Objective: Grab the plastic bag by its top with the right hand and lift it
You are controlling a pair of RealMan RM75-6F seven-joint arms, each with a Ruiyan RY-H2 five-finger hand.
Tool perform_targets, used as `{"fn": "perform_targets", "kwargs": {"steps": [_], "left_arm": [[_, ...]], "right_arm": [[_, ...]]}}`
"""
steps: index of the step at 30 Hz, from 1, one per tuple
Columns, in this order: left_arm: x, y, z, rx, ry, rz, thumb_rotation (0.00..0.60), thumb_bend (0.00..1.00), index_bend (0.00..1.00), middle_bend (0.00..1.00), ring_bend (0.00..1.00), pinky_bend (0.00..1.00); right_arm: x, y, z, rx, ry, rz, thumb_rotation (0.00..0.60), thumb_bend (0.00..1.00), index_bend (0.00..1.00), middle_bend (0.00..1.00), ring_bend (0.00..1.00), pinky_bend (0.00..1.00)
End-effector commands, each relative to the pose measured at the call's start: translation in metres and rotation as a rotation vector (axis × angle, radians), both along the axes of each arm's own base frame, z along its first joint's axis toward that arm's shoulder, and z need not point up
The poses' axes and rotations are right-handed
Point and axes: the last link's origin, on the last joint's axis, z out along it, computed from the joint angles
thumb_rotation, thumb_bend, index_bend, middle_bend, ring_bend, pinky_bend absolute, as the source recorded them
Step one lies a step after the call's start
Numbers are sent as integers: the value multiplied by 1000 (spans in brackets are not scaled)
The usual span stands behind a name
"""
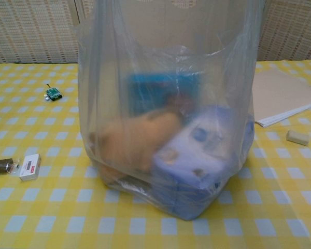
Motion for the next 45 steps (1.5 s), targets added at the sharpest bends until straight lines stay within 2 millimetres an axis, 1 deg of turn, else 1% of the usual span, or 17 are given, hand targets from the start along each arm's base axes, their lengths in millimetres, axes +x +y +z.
{"fn": "perform_targets", "kwargs": {"steps": [1, 7, 10, 14, 18, 21, 27, 31, 34, 39, 45], "left_arm": [[0, 2, -2, -3, 2, 2, 600, 311, 0, 0, 0, 0], [4, 5, -7, -22, -2, -11, 600, 311, 0, 0, 0, 0], [6, 4, -7, -24, -10, -20, 600, 310, 0, 0, 0, 0], [5, 4, -6, -32, -16, -14, 600, 310, 0, 0, 0, 0], [4, 4, -4, -29, -23, -14, 600, 311, 0, 0, 0, 0], [4, 4, -2, -24, -28, -12, 600, 311, 0, 0, 0, 0], [3, 4, -2, -30, -31, -8, 600, 310, 0, 0, 0, 0], [3, 4, -2, -35, -34, -7, 600, 311, 0, 0, 0, 0], [3, 4, -1, -33, -36, -6, 600, 311, 0, 0, 0, 0], [3, 3, 1, -29, -40, -11, 600, 311, 0, 0, 0, 0], [3, 1, 4, -18, -46, -11, 600, 311, 0, 0, 0, 0]], "right_arm": [[-1, 0, 2, 1, -2, -1, 600, 216, 0, 0, 0, 0], [-1, 2, 3, 22, -36, 25, 600, 216, 0, 0, 0, 0], [5, 2, 0, 83, -118, 78, 600, 216, 0, 0, 0, 0], [19, -6, 0, 186, -317, 198, 600, 216, 0, 0, 0, 0], [40, -16, 4, 315, -551, 324, 600, 216, 0, 0, 0, 0], [56, -23, 5, 406, -707, 373, 600, 217, 0, 0, 0, 0], [83, -38, 1, 609, -967, 410, 600, 216, 0, 0, 0, 0], [99, -51, -5, 701, -1082, 414, 600, 216, 0, 0, 0, 0], [112, -62, -10, 771, -1147, 408, 600, 216, 0, 0, 0, 0], [131, -82, -18, 827, -1226, 395, 600, 216, 0, 0, 0, 0], [146, -97, -28, 893, -1311, 337, 600, 216, 0, 0, 0, 0]]}}
